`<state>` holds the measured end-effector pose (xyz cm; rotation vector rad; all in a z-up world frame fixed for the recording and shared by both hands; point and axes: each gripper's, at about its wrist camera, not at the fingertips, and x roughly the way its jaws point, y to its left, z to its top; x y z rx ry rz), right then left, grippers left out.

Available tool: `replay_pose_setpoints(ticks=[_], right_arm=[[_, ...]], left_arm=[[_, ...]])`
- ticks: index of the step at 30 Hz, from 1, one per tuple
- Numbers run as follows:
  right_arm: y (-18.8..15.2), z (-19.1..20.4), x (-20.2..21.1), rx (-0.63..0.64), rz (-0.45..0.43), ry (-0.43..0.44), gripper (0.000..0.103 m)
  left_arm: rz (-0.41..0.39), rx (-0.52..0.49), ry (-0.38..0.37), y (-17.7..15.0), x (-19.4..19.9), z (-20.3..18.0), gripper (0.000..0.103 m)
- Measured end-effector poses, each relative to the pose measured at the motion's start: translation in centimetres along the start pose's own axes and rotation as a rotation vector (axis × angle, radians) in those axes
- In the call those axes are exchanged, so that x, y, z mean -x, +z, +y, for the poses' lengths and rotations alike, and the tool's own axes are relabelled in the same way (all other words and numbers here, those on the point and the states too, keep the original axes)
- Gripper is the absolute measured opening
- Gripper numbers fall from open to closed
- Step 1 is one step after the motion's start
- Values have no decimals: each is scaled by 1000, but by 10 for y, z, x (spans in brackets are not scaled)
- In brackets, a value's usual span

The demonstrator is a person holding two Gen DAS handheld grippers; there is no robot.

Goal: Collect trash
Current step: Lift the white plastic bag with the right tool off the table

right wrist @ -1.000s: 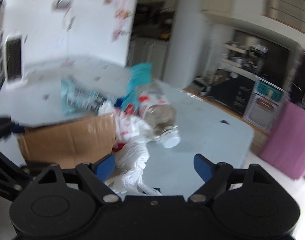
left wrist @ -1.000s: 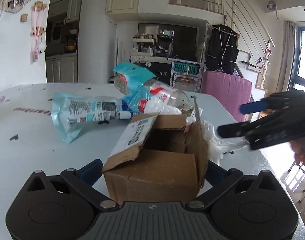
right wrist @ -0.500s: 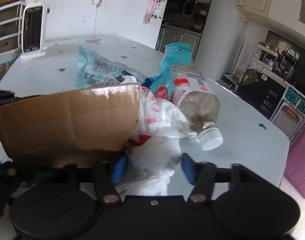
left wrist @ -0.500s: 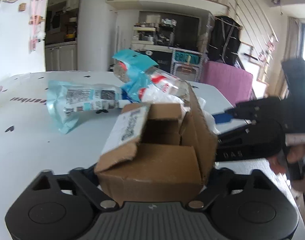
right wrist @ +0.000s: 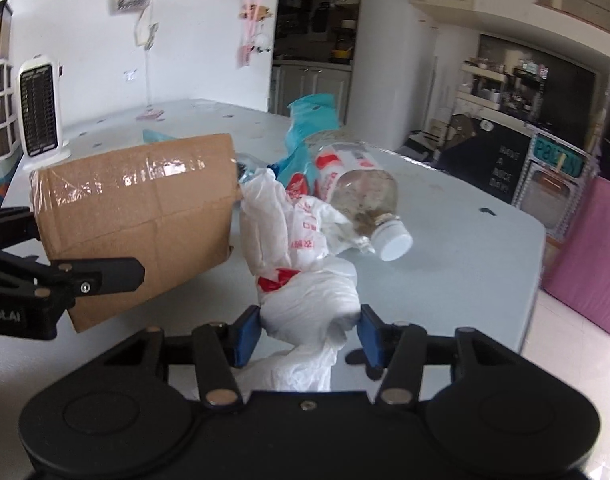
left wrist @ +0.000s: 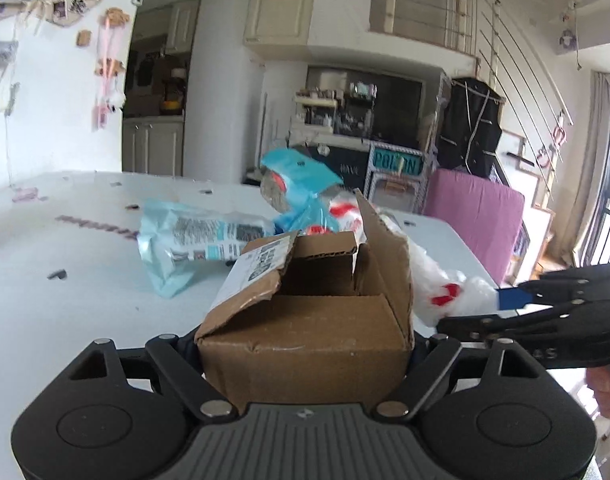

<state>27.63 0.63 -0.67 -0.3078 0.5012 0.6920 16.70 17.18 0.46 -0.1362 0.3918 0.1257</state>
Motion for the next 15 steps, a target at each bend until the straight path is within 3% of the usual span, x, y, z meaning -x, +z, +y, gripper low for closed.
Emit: replay_pose_setpoints(ticks=[15], right_arm=[[-13,-22,82,-144,-53,-121,53]], left_arm=[[-57,-11,-20,15,25,-28,86]])
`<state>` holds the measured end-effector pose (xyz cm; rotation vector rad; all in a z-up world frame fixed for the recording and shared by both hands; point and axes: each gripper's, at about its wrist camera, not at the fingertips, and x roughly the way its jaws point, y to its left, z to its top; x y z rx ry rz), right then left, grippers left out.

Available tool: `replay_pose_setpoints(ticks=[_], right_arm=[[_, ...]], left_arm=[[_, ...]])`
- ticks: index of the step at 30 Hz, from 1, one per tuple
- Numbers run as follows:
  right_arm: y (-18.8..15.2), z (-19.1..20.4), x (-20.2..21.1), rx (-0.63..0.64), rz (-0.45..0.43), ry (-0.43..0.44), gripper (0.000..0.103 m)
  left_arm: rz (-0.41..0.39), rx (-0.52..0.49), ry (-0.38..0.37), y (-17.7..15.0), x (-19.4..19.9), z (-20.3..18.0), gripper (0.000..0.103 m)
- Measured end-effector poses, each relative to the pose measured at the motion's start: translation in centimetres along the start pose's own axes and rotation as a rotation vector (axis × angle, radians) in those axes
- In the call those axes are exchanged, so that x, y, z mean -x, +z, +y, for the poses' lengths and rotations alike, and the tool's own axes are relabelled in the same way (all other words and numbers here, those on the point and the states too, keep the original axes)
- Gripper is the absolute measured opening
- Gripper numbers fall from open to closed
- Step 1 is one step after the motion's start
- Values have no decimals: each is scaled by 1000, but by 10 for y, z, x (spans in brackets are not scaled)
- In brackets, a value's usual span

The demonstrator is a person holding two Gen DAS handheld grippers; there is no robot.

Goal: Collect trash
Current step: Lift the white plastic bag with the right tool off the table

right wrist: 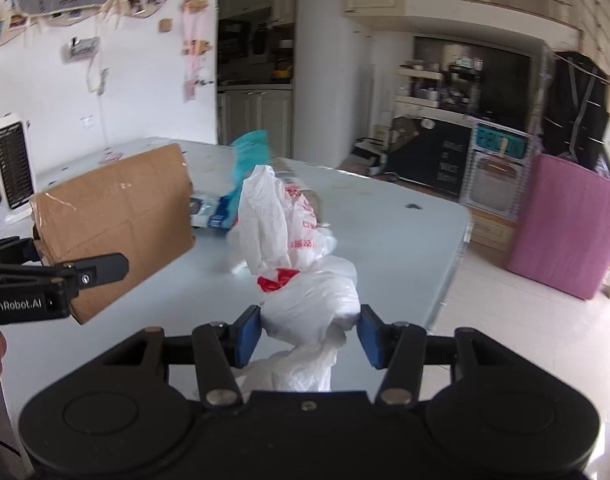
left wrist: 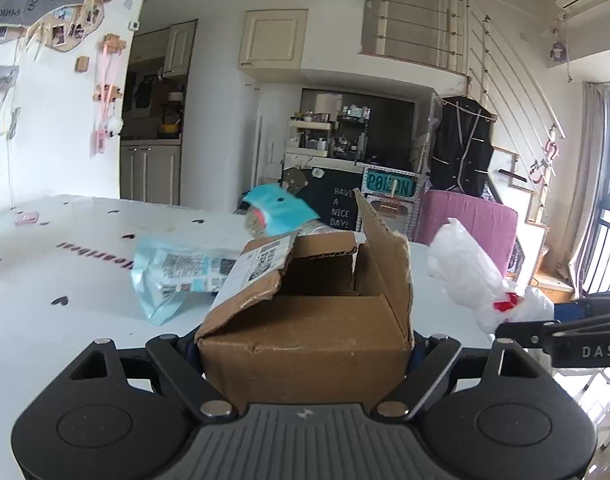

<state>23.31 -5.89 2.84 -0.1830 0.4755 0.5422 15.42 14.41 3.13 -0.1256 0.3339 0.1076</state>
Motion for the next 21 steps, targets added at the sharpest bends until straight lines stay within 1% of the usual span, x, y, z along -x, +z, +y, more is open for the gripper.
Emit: replay_pose_setpoints(ticks=[6,10,21], right_arm=[[-7,-29,34,-61,-32,-50,53],[-13,-50,56,-88,-46,-89,53],[-38,-106,111,-174,-73,-241,53]], left_arm=[[-4,-27,-53,6,9,-32,86],[3,-49,-70,6,11,-55,86],[35,-105,-175,10,5,-125,86]])
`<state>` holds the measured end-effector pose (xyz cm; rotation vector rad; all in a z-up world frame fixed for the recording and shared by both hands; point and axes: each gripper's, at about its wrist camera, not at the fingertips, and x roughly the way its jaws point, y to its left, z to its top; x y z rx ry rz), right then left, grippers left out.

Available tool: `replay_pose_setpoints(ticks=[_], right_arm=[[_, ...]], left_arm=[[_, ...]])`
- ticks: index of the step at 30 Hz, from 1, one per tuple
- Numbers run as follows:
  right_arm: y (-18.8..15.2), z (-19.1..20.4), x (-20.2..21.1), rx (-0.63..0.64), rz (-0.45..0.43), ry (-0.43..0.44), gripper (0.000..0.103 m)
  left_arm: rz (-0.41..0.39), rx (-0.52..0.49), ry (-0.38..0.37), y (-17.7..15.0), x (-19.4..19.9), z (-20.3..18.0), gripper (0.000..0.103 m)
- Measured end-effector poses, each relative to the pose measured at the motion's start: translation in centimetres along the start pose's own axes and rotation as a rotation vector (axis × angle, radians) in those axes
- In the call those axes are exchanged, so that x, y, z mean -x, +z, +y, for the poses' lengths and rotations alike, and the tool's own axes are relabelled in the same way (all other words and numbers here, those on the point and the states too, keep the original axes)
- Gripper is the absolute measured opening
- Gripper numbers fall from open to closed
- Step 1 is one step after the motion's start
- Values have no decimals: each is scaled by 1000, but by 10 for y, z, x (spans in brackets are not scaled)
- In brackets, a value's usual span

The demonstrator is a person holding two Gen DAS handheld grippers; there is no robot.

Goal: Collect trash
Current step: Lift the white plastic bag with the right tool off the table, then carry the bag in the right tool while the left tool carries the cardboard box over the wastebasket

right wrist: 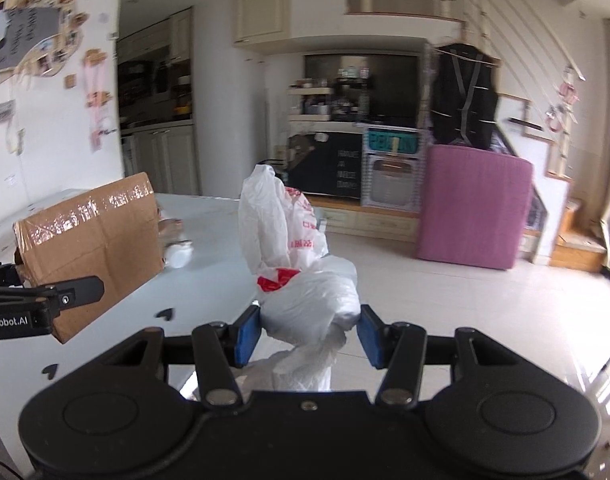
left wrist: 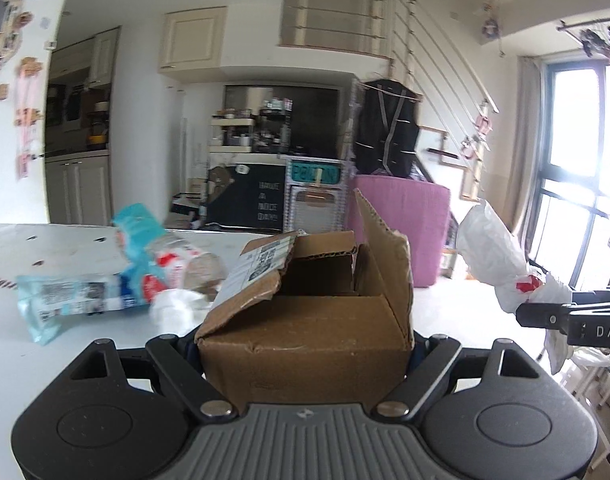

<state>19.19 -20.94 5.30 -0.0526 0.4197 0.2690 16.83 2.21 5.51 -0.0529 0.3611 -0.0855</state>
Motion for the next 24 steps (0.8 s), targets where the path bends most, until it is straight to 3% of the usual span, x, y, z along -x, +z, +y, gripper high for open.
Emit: replay_pose_setpoints(ticks=[11,24], right_arm=[[-21,-66,17,-92,8,-128,53],[-56,-124,-17,-199,81,-245,53]], left_arm=[[42,-76,-113,8,-40,-68,86],[172,-156,-188,-13,-122,-133,86]])
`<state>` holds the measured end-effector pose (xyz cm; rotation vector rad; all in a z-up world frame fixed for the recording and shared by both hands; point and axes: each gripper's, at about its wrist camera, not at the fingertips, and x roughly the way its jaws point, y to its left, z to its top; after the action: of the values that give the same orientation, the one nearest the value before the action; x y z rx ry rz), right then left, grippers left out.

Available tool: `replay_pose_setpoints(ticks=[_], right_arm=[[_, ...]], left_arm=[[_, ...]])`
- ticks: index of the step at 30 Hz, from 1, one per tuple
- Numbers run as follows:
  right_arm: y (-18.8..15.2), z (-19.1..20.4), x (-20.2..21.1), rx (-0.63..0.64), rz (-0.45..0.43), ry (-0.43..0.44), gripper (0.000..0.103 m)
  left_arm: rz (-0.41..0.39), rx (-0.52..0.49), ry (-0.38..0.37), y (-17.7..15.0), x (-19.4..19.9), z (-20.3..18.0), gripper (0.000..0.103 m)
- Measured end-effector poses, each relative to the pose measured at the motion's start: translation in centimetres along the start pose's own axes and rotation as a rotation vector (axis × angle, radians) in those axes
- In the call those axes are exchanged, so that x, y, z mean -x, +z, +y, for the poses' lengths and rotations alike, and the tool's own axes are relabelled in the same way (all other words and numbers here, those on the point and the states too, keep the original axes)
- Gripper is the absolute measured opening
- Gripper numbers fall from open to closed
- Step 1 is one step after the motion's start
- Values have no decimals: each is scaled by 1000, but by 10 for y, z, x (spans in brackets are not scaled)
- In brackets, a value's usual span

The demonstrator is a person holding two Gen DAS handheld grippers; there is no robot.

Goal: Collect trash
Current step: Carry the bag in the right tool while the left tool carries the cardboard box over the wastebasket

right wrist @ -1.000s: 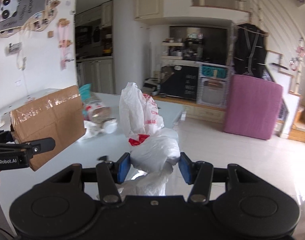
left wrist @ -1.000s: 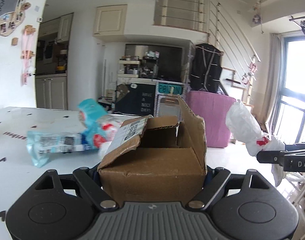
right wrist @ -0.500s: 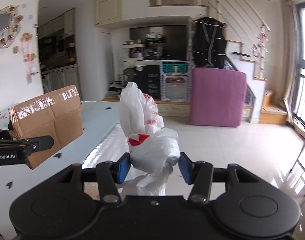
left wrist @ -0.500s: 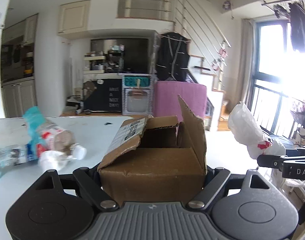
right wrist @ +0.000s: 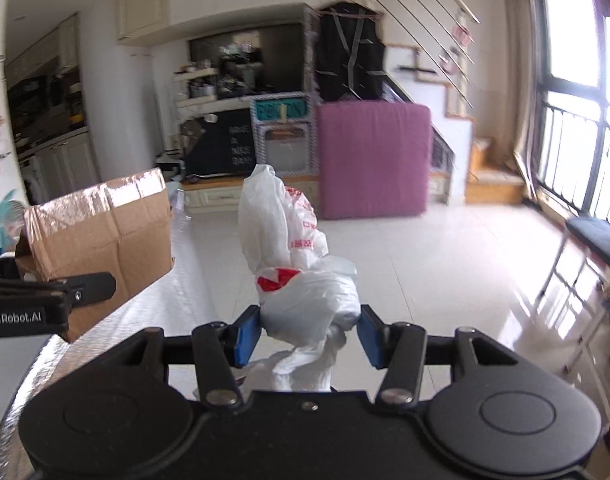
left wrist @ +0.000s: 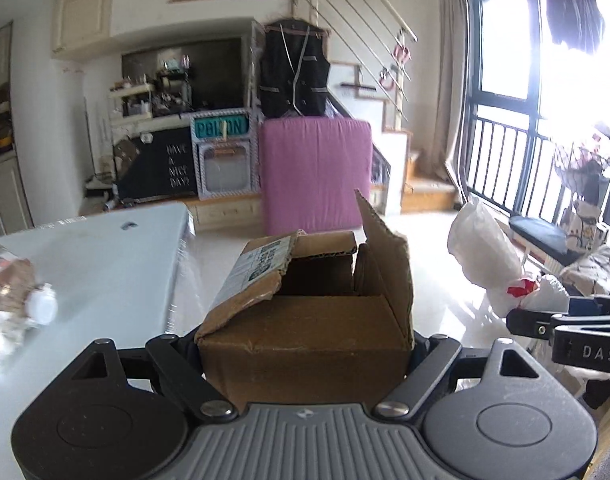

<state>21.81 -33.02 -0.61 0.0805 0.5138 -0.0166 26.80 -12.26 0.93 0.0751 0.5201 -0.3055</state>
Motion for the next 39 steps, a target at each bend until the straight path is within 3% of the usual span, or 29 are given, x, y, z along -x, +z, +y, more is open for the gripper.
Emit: replay_pose_setpoints(ticks=[5,13,23,27,39], right_arm=[[-15,-9,-32,-41,50,-30,53],[-34,-19,-80,-49,142,-58,53],[-65,-29,-149,-72,362,-40,53],[-79,-30,-169,-61,450,-24,53],[-97,-25,-199,-19,591,-9,53]], left_arm=[[77,49,-43,-3,-39,-10,86],[220,10,-40,-28,-102,-23,86],[488,-66,-71,-76,-171,-16,86],[560,-82,-97,-86,-186,-13,86],[780,-443,-244,-140,-196,-59,86]])
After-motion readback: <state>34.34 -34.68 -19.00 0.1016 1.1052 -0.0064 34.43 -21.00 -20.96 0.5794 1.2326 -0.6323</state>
